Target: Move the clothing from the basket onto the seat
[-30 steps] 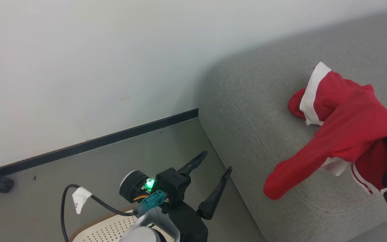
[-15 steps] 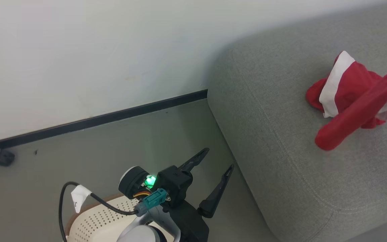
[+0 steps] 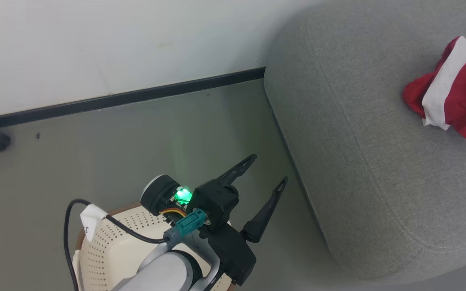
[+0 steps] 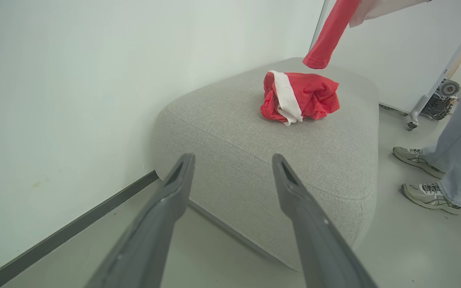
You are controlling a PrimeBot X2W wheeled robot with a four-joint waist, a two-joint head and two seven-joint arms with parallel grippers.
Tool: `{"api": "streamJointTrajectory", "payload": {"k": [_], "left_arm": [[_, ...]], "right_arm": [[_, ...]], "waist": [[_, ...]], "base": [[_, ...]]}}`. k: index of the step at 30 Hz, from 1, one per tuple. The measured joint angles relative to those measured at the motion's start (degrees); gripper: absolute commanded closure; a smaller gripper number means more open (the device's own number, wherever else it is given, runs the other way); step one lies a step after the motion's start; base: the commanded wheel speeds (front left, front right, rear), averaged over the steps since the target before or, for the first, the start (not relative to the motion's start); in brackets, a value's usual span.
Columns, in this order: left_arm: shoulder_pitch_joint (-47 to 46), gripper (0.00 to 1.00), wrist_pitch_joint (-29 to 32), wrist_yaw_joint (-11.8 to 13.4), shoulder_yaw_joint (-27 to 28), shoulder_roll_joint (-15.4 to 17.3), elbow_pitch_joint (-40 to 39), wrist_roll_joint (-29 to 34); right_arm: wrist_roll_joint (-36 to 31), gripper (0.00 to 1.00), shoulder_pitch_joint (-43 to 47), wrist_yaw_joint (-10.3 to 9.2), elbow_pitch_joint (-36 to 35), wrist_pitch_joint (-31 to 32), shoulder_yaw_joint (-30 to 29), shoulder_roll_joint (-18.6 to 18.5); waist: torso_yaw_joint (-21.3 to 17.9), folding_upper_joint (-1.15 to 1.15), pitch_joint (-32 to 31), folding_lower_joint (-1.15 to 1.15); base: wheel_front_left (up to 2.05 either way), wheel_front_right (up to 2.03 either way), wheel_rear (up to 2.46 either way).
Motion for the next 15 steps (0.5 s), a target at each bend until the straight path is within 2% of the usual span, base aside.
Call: {"api": "streamJointTrajectory", "payload": {"k": [6,15], "left_arm": [[-1.9,0.00,1.2,0.2,0.2,0.0,-1.4,1.4],[-4.7,0.00,2.6,0.5,0.4,0.5,-2.2,2.1]], "right_arm": [[-0.6,1.00,-5.8,0.07,8.2,-0.2,-0.4,-2.8],[-3.7,1.00,-9.3,0.51,15.9,-0.2,6.2,0.0]], "waist": [[1.4,0.00,4.0,0.00],[3.4,0.00,10.0,0.01]], "base": [[0.00,0.00,0.00],[0.00,0.00,0.00]]}}
